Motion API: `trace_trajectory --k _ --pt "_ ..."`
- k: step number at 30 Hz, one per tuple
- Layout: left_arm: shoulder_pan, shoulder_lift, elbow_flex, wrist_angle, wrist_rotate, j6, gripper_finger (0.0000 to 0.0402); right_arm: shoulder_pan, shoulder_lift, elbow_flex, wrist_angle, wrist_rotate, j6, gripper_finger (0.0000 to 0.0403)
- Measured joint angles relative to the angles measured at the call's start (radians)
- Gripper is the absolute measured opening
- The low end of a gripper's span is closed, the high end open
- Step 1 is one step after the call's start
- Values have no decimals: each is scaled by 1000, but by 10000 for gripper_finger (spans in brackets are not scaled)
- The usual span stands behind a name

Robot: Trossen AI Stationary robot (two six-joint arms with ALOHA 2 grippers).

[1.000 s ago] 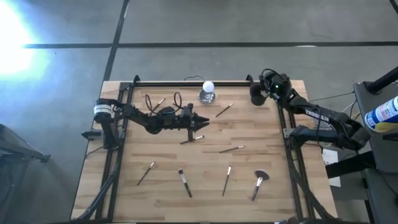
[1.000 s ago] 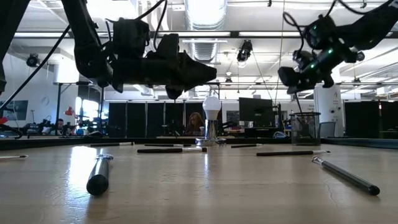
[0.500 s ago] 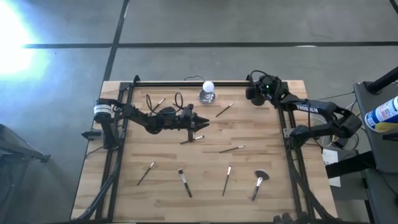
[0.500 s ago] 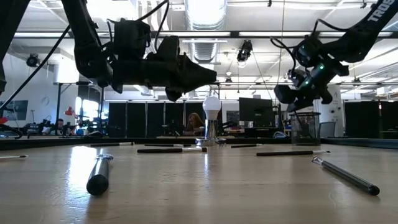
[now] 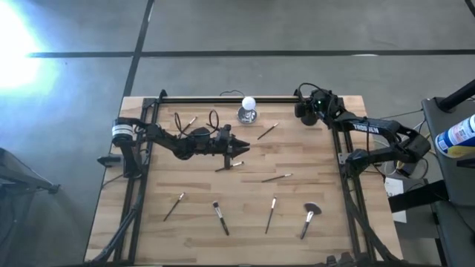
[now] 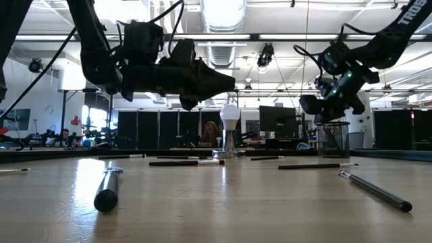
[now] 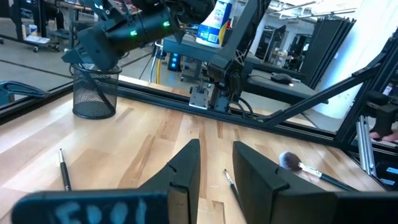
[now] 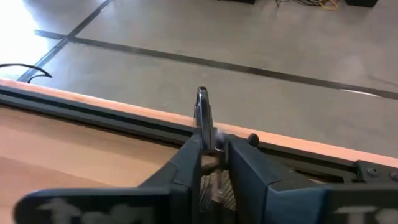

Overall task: Put items in baskets/containers
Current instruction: Put the black eyeshadow brush into the black pen holder

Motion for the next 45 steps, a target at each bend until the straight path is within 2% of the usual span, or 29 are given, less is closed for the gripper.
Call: trace_trajectory --k 5,10,13,17,20,22,24,28,32,40,45 --pt "0 0 0 -1 0 -1 87 0 -5 39 -42 1 1 110" --pt "0 0 0 -3 0 3 87 1 -18 76 -92 -4 -26 123" --pt "0 0 0 -9 0 15 87 11 -60 79 -130 -45 -111 99" --pt "0 0 0 -11 0 28 86 39 -170 43 -179 -102 -159 27" --pt "0 0 0 -24 0 6 76 83 -261 -33 -135 -180 -164 14" --pt "0 0 5 -56 0 4 63 122 -318 -104 -46 -264 -165 10" --pt "0 0 20 -122 -1 14 44 159 -361 -186 84 -351 -136 9" --pt "0 0 72 -303 -54 41 6 217 -385 -310 315 -434 -24 9" --pt "-18 -4 131 -484 -62 32 1 242 -385 -345 337 -544 -43 9" --pt "-93 -8 276 -990 -120 -114 0 256 -396 -372 394 -559 -86 8" --pt "-159 -8 369 -1278 -237 -189 0 256 -406 -373 391 -560 -123 8"
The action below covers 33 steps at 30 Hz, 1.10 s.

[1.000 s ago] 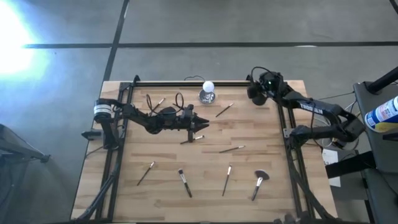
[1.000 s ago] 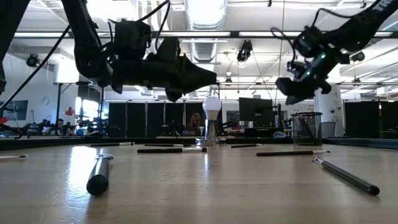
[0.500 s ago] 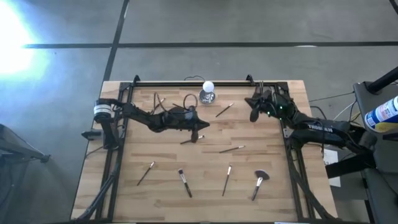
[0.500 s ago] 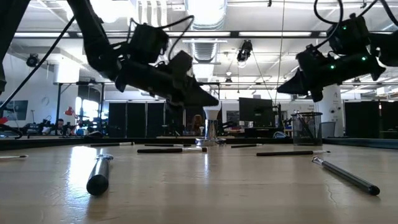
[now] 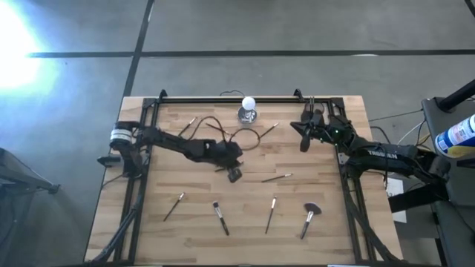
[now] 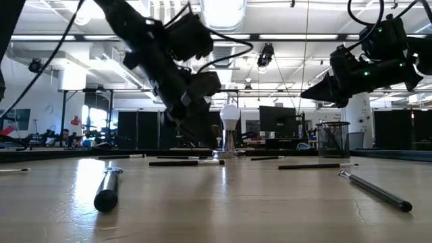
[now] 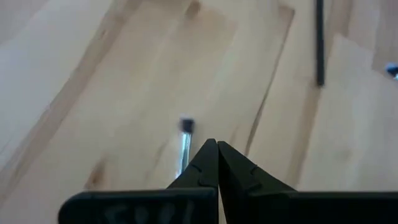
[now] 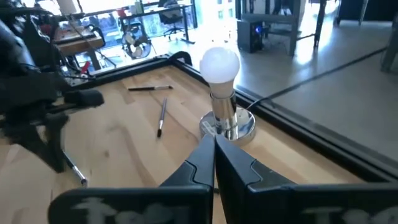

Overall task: Put items in baskets/containers
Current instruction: Put the black eyeshadow brush into the black pen holder

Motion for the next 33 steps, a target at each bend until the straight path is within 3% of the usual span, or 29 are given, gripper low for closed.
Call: trace_trajectory --k 7,18,33 --pt "-13 0 66 -94 -35 -113 15 0 1 1 -2 -29 -17 8" --pt "9 24 69 -87 -36 -158 140 0 1 6 -1 -29 -39 8" --pt "26 119 130 -64 -72 -75 149 0 0 7 0 -29 -61 8"
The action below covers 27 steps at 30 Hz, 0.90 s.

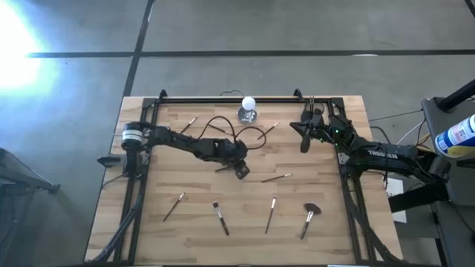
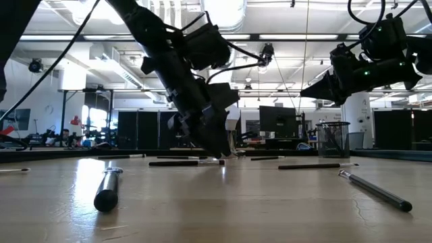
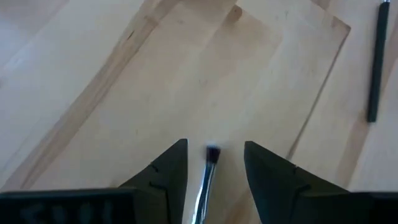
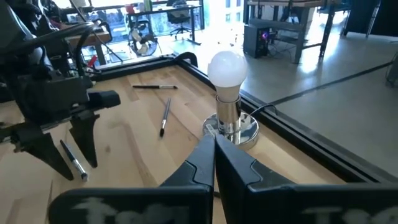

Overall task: Put items in baskets/containers
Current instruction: Put the black eyeshadow brush into the black pen holder

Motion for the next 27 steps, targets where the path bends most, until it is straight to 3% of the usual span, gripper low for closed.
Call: trace_trajectory --k 6,17,21,27 --pt "12 28 26 -78 2 11 136 0 1 0 0 0 -5 8" --pt "20 44 21 -63 15 32 55 0 2 0 -1 1 -12 8" --pt "20 32 18 -69 -27 -31 11 0 2 0 -1 2 -12 8" --pt "8 -69 -18 -72 -147 -40 3 0 3 0 -3 3 -12 8"
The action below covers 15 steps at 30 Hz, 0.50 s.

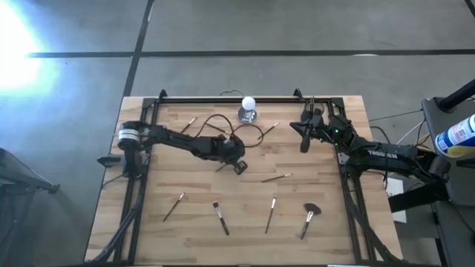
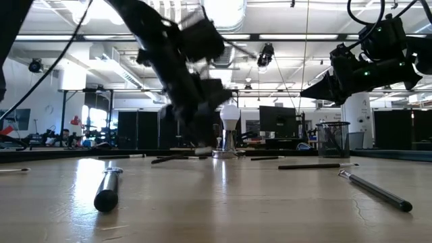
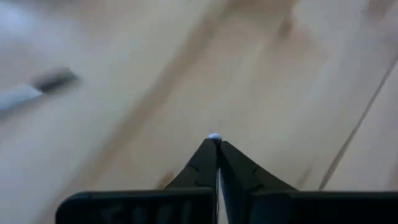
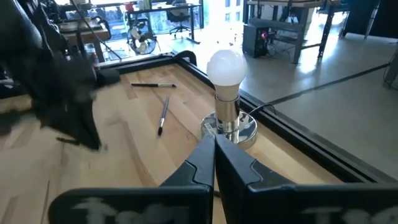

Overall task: Put items in baskets/containers
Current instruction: Put the black eyeshadow brush into the black pen holder

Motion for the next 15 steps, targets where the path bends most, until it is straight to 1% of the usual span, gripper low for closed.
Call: trace_trajectory --k 2,4,10,15 --pt "0 -50 -33 49 -30 -2 1 0 0 0 -1 0 0 8" --pt "1 -88 -91 148 -30 2 0 0 0 0 0 0 -1 8" --pt "0 -180 -322 699 66 3 1 0 0 0 1 1 -14 8" --pt "4 -186 -473 1015 76 10 1 0 1 0 1 1 -14 8"
